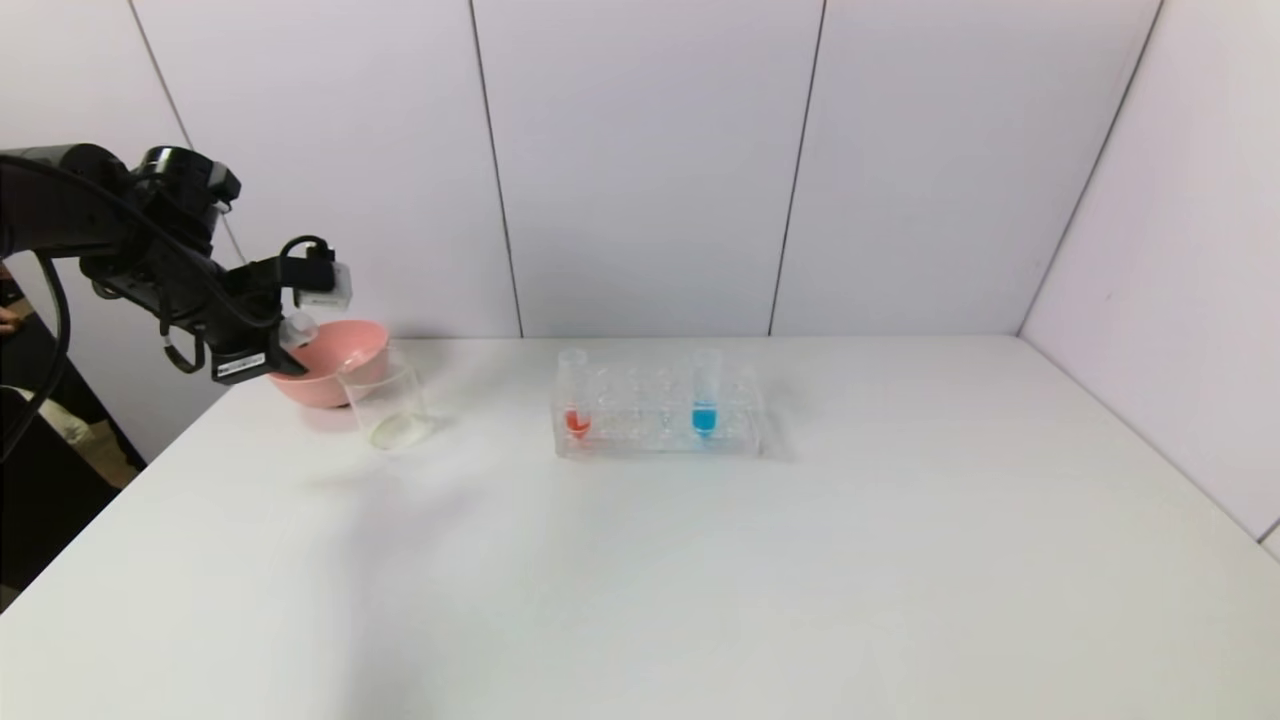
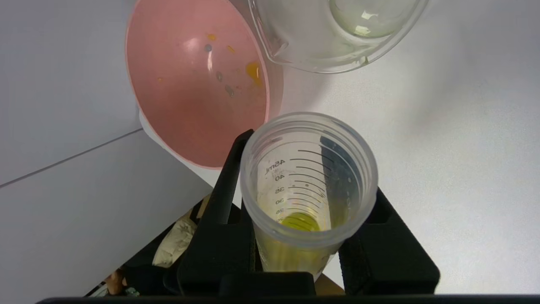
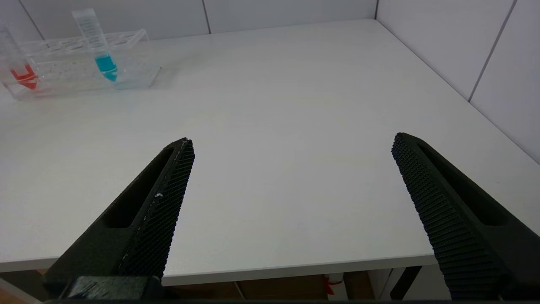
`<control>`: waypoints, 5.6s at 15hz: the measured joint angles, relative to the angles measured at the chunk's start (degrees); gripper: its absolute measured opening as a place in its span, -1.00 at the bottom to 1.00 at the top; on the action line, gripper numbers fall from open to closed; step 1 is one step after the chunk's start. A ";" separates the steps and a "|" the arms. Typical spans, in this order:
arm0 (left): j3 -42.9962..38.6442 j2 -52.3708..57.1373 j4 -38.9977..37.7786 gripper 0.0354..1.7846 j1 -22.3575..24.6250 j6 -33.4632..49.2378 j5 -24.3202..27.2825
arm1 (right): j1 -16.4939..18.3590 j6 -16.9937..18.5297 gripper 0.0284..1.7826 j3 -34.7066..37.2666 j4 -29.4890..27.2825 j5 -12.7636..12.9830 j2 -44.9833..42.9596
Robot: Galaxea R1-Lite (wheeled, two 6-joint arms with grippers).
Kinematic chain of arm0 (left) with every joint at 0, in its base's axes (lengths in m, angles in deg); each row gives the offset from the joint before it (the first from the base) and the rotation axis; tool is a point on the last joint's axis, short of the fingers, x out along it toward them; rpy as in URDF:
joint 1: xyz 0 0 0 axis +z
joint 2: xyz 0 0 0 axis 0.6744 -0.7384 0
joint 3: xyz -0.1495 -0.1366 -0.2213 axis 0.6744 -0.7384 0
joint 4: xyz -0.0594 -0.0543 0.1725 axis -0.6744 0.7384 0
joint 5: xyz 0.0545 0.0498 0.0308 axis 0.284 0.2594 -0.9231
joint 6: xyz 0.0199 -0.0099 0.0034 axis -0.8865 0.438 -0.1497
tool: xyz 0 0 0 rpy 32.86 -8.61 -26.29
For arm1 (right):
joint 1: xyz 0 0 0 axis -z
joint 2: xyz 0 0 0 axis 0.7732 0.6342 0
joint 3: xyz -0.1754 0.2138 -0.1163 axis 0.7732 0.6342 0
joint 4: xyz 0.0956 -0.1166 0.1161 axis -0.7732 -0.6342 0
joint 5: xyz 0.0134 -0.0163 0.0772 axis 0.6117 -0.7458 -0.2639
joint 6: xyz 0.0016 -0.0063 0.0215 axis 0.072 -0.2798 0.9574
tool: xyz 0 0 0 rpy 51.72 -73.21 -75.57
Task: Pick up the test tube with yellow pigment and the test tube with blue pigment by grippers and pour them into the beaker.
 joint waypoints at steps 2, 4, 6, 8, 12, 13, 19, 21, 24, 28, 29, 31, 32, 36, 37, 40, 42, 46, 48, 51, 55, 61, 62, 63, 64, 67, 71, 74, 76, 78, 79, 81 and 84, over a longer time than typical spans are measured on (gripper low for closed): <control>0.05 -0.16 0.15 -0.42 -0.57 -0.02 -2.01 | 0.00 -0.01 0.92 0.00 0.00 -0.02 0.00; 0.16 -0.28 1.33 -0.42 -1.07 0.00 -4.94 | -0.02 -0.04 0.92 0.00 0.02 0.00 0.00; 0.20 -0.74 1.58 -0.42 -1.84 0.01 -6.86 | -0.02 0.00 0.92 0.00 0.00 0.00 0.00; 0.22 -1.35 1.48 -0.42 -2.21 0.00 -7.09 | -0.02 0.00 0.92 0.00 0.02 -0.02 0.00; 0.61 -2.23 1.50 -0.42 -2.86 -0.02 -9.65 | 0.00 0.00 0.92 0.00 0.02 0.00 0.00; 0.66 -2.38 1.50 -0.42 -3.22 -0.05 -10.24 | -0.02 -0.01 0.92 0.00 0.02 0.00 0.00; 0.96 -3.19 1.00 -0.42 -4.22 -0.07 -11.56 | -0.02 -0.01 0.92 0.00 0.00 0.00 0.00; 1.05 -3.28 1.19 -0.42 -4.55 -0.16 -13.30 | -0.02 0.00 0.92 0.00 0.00 0.00 0.00; 1.07 -3.36 1.16 -0.42 -5.12 -0.68 -15.97 | 0.00 0.02 0.92 0.00 0.00 0.00 0.00; 1.27 -3.52 1.22 -0.42 -5.34 -1.88 -17.57 | 0.00 -0.04 0.92 0.00 0.00 0.00 0.00; 1.27 -3.55 1.16 -0.42 -5.36 -2.28 -18.24 | 0.00 -0.01 0.92 0.00 0.02 0.00 0.00; 1.27 -3.55 1.08 -0.42 -5.51 -2.45 -19.75 | -0.02 -0.01 0.92 0.00 0.00 -0.02 0.00; 1.27 -3.55 1.08 -0.42 -5.73 -2.50 -20.41 | -0.02 -0.01 0.92 0.00 0.02 0.00 0.00; 1.27 -3.83 0.89 -0.42 -6.14 -2.43 -21.37 | 0.00 -0.01 0.92 0.00 0.02 0.00 0.00; 1.27 -3.91 0.87 -0.42 -6.23 -2.43 -21.57 | 0.00 -0.01 0.92 0.00 0.02 0.00 0.00; 1.27 -4.05 0.72 -0.42 -6.58 -2.45 -22.83 | -0.02 -0.01 0.92 0.00 0.00 0.00 0.00; 1.27 -4.07 0.30 -0.42 -6.97 -2.45 -23.97 | -0.02 0.00 0.92 0.00 0.02 0.00 0.00; 1.65 -4.24 -0.32 -0.42 -7.74 -2.39 -24.27 | -0.02 0.00 0.92 0.00 0.00 0.00 0.00; 1.68 -4.30 -0.85 -0.42 -7.98 -2.30 -24.34 | 0.00 -0.01 0.92 0.00 0.00 0.00 0.00; 1.73 -4.38 -1.32 -0.42 -8.09 -2.19 -24.77 | 0.00 -0.01 0.92 0.00 0.02 0.00 0.00; 1.76 -4.44 -1.56 -0.42 -8.31 -2.17 -25.30 | 0.00 0.00 0.92 0.00 -0.01 0.00 0.00; 1.79 -4.66 -2.22 -0.42 -8.53 -2.10 -25.70 | -0.02 0.00 0.92 0.00 0.02 0.00 0.00; 1.79 -4.68 -2.34 -0.42 -8.58 -2.10 -25.98 | -0.02 0.00 0.92 0.00 0.00 0.00 0.00; 1.79 -4.68 -2.39 -0.42 -8.64 -2.10 -26.53 | -0.02 -0.01 0.92 0.00 0.00 0.00 0.00; 1.79 -4.68 -2.39 -0.42 -8.75 -2.08 -26.88 | 0.00 0.00 0.92 0.00 0.02 0.00 0.00; 1.79 -4.68 -2.43 -0.42 -9.05 -2.04 -27.53 | -0.05 0.00 0.92 0.00 0.00 0.00 0.00; 1.79 -4.68 -2.39 -0.42 -9.16 -1.65 -27.71 | -0.02 0.00 0.92 0.00 0.00 0.00 0.00; 1.79 -4.63 -2.15 -0.42 -9.37 -0.71 -28.68 | -0.05 0.02 0.92 0.00 0.00 0.00 0.00; 1.79 -4.60 -2.06 -0.42 -9.57 -0.55 -29.45 | -0.02 0.00 0.92 0.00 0.02 -0.02 0.00; 1.79 -4.57 -1.90 -0.42 -9.68 -0.44 -29.61 | -0.02 0.00 0.92 0.00 0.02 0.00 0.00; 1.79 -4.57 -1.82 -0.42 -9.68 -0.41 -29.61 | -0.02 0.00 0.92 0.00 0.02 0.00 0.00; 1.79 -4.57 -1.79 -0.42 -9.74 -0.38 -29.62 | -0.02 0.02 0.92 0.00 0.02 0.00 0.00; 1.79 -4.57 -1.71 -0.42 -9.91 -0.02 -29.67 | -0.02 0.00 0.92 0.00 0.00 0.00 0.00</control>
